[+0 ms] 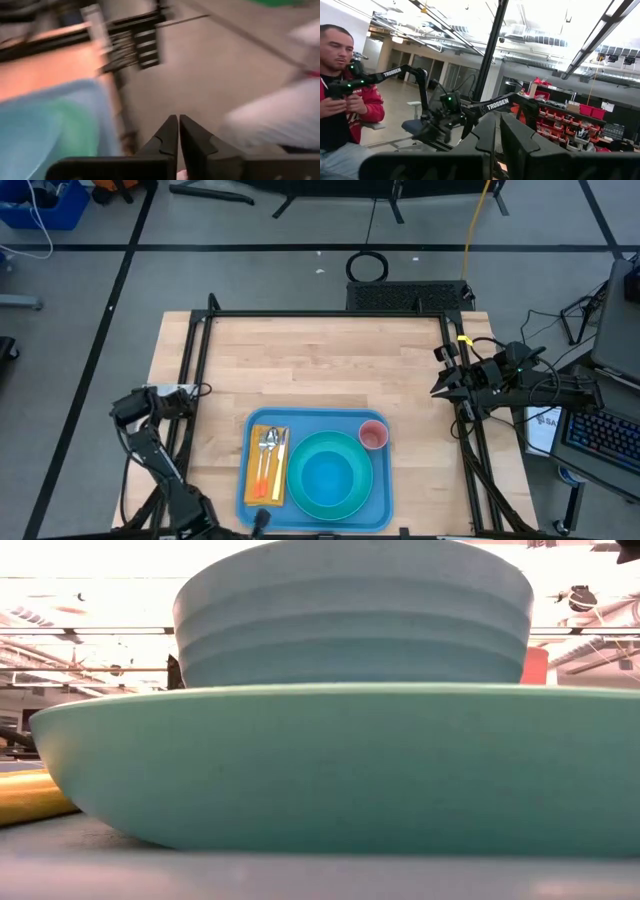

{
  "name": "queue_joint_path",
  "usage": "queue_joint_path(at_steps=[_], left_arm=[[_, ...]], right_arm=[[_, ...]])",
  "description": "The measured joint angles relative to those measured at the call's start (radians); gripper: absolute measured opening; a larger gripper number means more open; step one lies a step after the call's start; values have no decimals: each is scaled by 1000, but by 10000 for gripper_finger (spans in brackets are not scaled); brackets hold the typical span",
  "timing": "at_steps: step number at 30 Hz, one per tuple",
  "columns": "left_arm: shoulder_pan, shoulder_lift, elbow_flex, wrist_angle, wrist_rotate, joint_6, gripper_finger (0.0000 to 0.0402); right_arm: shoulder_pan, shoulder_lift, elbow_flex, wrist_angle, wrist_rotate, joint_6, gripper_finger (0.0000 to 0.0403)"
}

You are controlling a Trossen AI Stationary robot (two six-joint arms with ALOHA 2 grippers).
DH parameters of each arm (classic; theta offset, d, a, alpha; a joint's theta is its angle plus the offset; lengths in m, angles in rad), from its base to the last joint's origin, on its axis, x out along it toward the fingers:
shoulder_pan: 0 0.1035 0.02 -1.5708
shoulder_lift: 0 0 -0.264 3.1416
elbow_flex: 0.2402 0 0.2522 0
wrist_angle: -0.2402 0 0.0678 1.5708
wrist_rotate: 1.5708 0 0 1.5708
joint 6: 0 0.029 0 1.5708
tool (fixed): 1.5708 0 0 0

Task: Set up tray
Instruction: Return to Home Position

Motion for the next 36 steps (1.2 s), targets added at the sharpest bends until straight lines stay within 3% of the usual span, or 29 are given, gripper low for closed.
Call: queue_joint_path(at_steps=[4, 9, 15, 19, 25, 36], left_arm=[[50, 0, 0, 145, 287, 220, 39], [144, -11, 0, 213, 500, 327, 46], [270, -60, 0, 167, 656, 364, 33], [321, -133, 0, 137, 622, 388, 6], [363, -335, -73, 121, 659, 466, 5], [335, -877, -623, 327, 422, 477, 5]], right_arm=[[0, 0, 0, 0, 0, 0, 18], [0, 0, 0, 0, 0, 0, 18], [0, 0, 0, 0, 0, 0, 18], [0, 0, 0, 0, 0, 0, 18], [0, 0, 0, 0, 0, 0, 18], [0, 0, 0, 0, 0, 0, 18]])
